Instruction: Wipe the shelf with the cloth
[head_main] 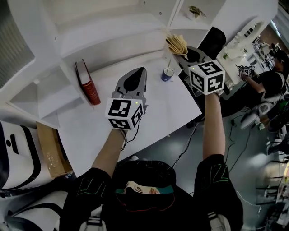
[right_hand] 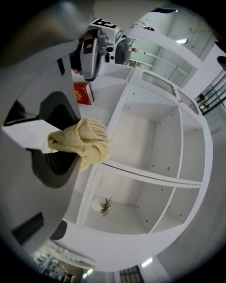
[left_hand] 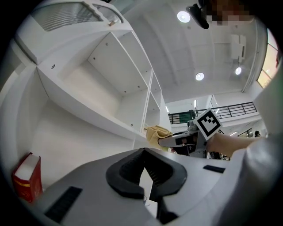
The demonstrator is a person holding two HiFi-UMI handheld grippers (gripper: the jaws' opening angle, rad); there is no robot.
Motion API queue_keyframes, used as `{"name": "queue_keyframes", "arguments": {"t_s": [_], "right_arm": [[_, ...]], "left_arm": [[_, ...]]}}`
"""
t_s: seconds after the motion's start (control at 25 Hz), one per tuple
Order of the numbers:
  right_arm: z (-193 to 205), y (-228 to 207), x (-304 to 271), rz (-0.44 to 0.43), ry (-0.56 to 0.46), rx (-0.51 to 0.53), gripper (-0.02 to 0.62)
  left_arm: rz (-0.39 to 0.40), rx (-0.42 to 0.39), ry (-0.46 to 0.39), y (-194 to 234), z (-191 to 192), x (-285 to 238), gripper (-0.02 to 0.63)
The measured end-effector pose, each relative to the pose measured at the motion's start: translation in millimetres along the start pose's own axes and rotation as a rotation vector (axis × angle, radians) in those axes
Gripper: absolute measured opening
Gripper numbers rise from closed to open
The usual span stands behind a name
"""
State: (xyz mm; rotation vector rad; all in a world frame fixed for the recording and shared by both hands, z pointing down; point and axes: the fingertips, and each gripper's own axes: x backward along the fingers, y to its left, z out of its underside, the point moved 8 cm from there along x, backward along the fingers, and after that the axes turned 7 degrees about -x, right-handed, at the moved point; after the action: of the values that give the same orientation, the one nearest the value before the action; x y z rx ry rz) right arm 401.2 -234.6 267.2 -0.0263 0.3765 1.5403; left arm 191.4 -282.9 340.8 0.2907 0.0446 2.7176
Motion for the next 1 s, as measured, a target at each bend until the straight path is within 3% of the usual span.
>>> {"name": "queue_keyframes", "arguments": {"t_s": [0.44, 0.64, 0.8, 1.0], "right_arm": [[72.2, 22.9, 41.0, 0.079, -0.174, -0.374, 0.127], [115.3, 48.7, 54.4, 0.121, -0.198, -0.457, 0.127], [151.1, 67.2, 70.7, 0.154, -0.19, -0.431, 0.127], [207.6, 78.1, 95.6, 0.328, -0.111, -0.457, 0.127]], "left_arm": [[-0.037, -0.056, 0.094, -20.5, 33.5, -0.3, -0.002], [-0.052, -0.065, 0.17, -31.7, 62.5, 11.2, -0.002], [-0.079, -0.195, 0.222, -39.7, 77.0, 16.7, -0.002], [-0.114, -0.225, 0.262, -51.2, 105.7, 29.0, -0.002]]}}
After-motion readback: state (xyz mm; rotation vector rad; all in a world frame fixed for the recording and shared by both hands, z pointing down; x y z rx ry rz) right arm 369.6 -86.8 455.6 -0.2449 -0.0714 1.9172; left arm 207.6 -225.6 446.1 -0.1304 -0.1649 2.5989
